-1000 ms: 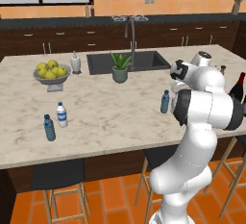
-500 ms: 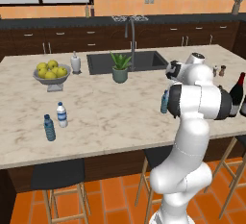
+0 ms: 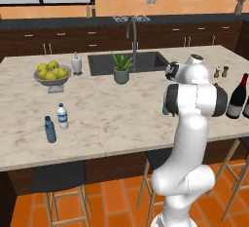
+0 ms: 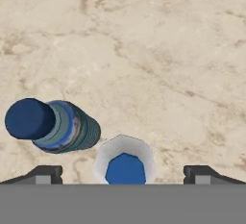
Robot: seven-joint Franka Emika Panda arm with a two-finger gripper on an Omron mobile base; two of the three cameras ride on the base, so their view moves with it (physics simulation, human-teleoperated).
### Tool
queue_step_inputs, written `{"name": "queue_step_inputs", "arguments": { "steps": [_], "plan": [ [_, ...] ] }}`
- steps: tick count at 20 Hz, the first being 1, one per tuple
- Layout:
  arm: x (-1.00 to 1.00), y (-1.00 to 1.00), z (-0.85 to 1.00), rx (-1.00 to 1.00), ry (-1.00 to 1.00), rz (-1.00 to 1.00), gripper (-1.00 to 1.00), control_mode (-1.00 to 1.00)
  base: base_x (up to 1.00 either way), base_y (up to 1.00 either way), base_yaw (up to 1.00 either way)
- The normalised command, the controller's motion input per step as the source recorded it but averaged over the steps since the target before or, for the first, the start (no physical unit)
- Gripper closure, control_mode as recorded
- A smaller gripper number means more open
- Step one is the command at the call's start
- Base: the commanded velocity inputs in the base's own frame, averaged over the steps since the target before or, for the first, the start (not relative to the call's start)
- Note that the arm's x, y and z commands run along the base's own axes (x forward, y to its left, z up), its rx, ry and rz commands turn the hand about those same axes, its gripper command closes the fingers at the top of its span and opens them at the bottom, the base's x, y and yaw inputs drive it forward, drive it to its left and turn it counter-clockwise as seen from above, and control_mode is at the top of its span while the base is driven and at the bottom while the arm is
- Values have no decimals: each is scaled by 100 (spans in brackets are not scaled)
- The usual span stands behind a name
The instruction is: Move the plastic bottles in the middle to the plastics group, and the glass bottles in the middle to the glass group.
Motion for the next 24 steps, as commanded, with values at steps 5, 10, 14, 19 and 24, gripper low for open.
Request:
{"name": "queue_step_inputs", "arguments": {
  "steps": [5,10,14,19,24],
  "plan": [
    [8,0,-18,0,0,1,-100,-100,0,0,0],
    [12,0,-10,0,0,3,-100,-100,0,0,0],
    [-1,0,-9,0,0,2,100,-100,0,0,0],
    [-3,-2,-1,0,0,1,100,-100,0,0,0],
    [-32,-10,16,0,0,0,100,-100,0,0,0]
  ]
}}
